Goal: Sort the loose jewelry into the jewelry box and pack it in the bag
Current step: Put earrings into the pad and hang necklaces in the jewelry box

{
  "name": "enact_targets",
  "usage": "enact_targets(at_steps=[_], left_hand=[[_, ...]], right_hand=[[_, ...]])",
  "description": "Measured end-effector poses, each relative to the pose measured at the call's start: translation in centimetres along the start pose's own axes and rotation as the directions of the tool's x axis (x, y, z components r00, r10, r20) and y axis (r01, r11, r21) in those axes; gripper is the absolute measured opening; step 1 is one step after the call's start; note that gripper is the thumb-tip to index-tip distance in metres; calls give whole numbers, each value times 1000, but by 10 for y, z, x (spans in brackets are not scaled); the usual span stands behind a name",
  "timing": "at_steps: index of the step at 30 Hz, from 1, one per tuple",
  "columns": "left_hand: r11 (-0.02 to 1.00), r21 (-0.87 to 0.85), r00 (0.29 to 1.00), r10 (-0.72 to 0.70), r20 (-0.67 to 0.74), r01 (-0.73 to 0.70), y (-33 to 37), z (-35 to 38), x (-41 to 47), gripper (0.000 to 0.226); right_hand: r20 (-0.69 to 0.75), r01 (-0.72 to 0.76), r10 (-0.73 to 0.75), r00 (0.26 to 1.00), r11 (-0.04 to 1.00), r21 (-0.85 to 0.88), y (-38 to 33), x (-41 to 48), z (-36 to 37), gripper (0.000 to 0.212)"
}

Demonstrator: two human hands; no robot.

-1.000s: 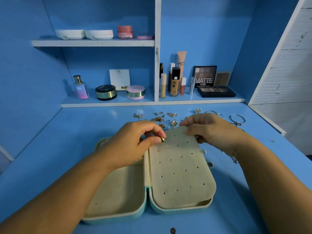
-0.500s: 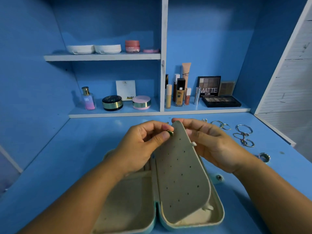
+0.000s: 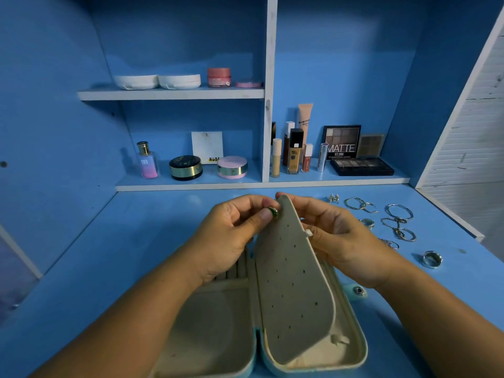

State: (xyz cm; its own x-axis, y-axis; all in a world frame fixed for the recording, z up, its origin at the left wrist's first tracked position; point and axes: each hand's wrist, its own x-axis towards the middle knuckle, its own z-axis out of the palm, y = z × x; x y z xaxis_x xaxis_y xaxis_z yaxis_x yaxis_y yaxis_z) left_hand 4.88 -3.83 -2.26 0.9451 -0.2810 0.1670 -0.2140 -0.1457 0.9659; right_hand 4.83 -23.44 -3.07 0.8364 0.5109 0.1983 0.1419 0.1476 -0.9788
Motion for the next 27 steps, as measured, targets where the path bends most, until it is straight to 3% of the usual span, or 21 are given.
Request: enact_targets(at_steps=[12, 18, 22, 27], left_hand=[[989, -136, 995, -43, 90, 55, -3, -4, 3, 14], [988, -124, 988, -79, 130, 95, -1, -5, 1, 25], [991, -123, 999, -52, 15, 53, -3, -1, 3, 23], [984, 56, 974, 175, -144, -169, 3, -3, 1, 15]], right_hand=[[-24, 19, -21, 999, 997, -71, 3, 0, 5, 75], [-29, 32, -35, 999, 997, -73, 5, 1, 5, 76], [-11, 51, -52, 999, 996, -77, 6, 1, 5, 75], [-86, 101, -110, 990, 990, -99, 11, 2, 13, 74]])
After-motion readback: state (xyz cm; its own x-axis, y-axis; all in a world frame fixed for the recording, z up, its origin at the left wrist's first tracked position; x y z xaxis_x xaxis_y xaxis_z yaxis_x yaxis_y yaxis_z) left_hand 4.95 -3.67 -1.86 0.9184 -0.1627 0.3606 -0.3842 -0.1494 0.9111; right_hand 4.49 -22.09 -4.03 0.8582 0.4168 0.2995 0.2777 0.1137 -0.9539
